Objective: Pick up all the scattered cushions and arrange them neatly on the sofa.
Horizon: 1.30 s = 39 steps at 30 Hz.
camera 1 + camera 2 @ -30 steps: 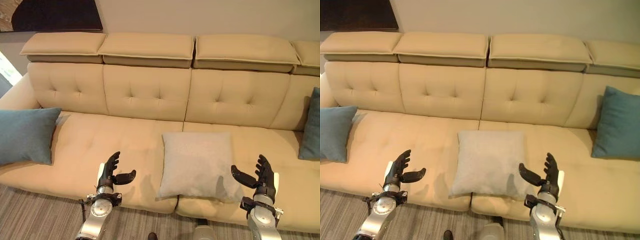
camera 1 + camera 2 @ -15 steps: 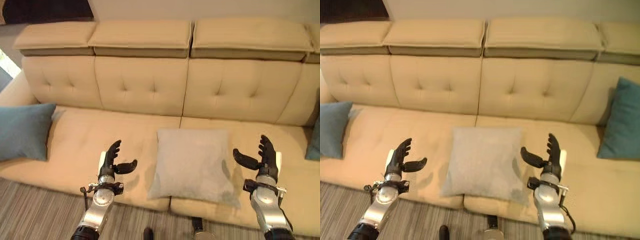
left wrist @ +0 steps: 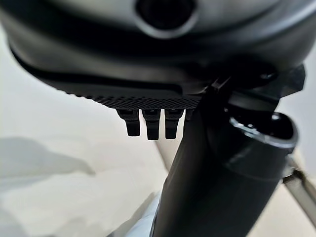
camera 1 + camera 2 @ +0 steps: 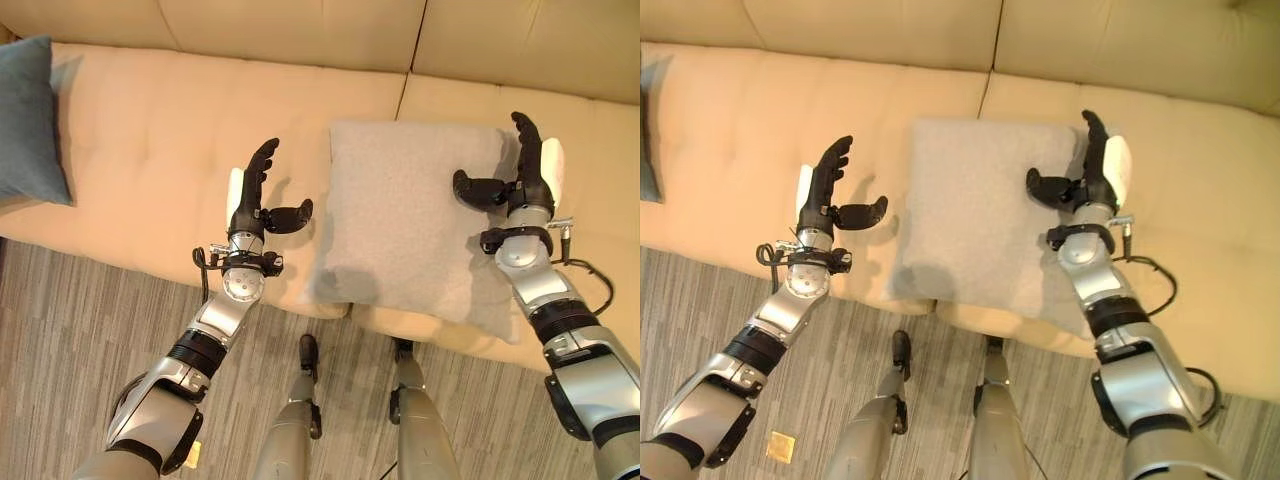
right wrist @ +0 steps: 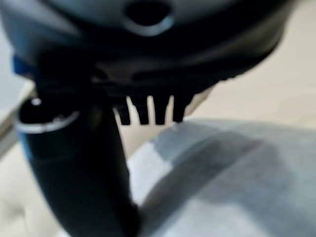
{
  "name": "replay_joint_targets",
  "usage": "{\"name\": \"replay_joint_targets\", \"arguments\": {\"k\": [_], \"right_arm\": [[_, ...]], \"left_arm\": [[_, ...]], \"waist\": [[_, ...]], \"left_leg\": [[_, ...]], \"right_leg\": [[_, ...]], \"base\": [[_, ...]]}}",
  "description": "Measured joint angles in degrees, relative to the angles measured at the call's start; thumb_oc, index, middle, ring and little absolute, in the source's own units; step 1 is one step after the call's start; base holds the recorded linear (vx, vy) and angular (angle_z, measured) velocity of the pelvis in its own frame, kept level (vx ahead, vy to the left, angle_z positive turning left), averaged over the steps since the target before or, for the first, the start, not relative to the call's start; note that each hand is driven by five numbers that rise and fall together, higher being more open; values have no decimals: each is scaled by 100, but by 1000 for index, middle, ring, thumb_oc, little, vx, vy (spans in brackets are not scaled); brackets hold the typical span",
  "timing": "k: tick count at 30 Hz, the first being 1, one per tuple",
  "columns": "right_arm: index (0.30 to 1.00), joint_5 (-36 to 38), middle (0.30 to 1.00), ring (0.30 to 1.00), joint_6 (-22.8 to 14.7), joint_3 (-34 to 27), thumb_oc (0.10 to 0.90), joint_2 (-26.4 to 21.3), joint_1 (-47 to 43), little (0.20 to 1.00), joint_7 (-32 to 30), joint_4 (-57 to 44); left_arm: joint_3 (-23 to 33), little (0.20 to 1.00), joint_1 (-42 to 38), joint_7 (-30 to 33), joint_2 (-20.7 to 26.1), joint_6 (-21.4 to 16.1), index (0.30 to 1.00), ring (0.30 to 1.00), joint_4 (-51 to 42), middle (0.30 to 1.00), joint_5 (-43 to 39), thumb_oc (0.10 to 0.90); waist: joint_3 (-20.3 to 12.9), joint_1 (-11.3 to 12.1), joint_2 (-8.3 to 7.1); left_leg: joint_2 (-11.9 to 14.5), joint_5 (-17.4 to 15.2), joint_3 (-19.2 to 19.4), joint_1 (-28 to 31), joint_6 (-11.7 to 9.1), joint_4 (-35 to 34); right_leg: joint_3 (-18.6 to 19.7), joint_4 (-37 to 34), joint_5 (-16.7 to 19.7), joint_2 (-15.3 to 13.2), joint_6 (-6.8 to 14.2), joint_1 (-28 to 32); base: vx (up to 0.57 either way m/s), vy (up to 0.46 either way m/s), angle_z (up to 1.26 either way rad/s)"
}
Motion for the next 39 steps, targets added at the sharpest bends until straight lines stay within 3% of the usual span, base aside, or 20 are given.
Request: {"name": "replay_joint_targets", "arguments": {"k": [1,2,5,12,23,27,31,39], "right_arm": [[460,-161,460,460,37,171,507,-84,-34,460,99,-12],[300,-367,300,300,77,326,400,-168,-75,300,258,-25],[300,-858,300,300,167,472,400,-213,-125,300,602,48],[300,-1409,300,300,342,325,400,-223,158,300,761,-60],[300,-1996,300,300,339,-995,400,-416,2368,300,1163,-2775],[300,-1942,300,300,8,-1192,400,-410,2964,300,1520,-3757],[300,-1931,300,300,-44,-1200,400,-503,3191,300,2000,-4547],[300,-1527,300,300,-487,-1195,400,-707,3874,300,2862,-5658]], "left_arm": [[4,900,44,-9,0,-15,900,900,0,900,-43,800],[4,900,91,-31,0,-20,900,900,1,900,-88,800],[44,900,298,-168,-11,-31,900,900,3,900,-96,800],[147,900,837,-357,-29,-32,900,900,2,900,-18,800],[1244,900,1611,-510,-12,88,900,900,-808,900,490,800],[1591,900,1795,-463,66,98,900,900,-1321,900,871,800],[1696,900,1815,-470,66,96,900,900,-1505,900,810,800],[1734,900,2070,-514,46,84,900,900,-1508,900,522,800]], "waist": [[3,-3,-5],[9,0,-14],[20,-7,-32],[49,18,-95],[24,17,-407],[-18,22,-485],[-24,16,-556],[-215,8,-916]], "left_leg": [[0,0,4,2,0,0],[1,0,0,18,0,0],[10,0,-79,104,0,0],[11,0,-223,354,-3,-4],[23,-89,-269,881,55,-5],[32,-142,-277,1061,60,-7],[55,-186,-274,1254,38,-6],[110,-276,-236,1447,32,-6]], "right_leg": [[-6,0,0,-1,0,6],[-16,1,0,1,-1,26],[-87,0,-1,8,-2,152],[-178,-3,-49,4,-4,483],[-306,-3,-139,3,5,1060],[-311,-4,-225,8,13,1252],[-311,-4,-257,26,13,1442],[-295,-3,-285,94,4,1587]], "base": [[0,0,0],[0,0,0],[17,-21,10],[38,-1,11],[111,-11,3],[95,18,2],[82,17,-1],[49,22,-4]]}}
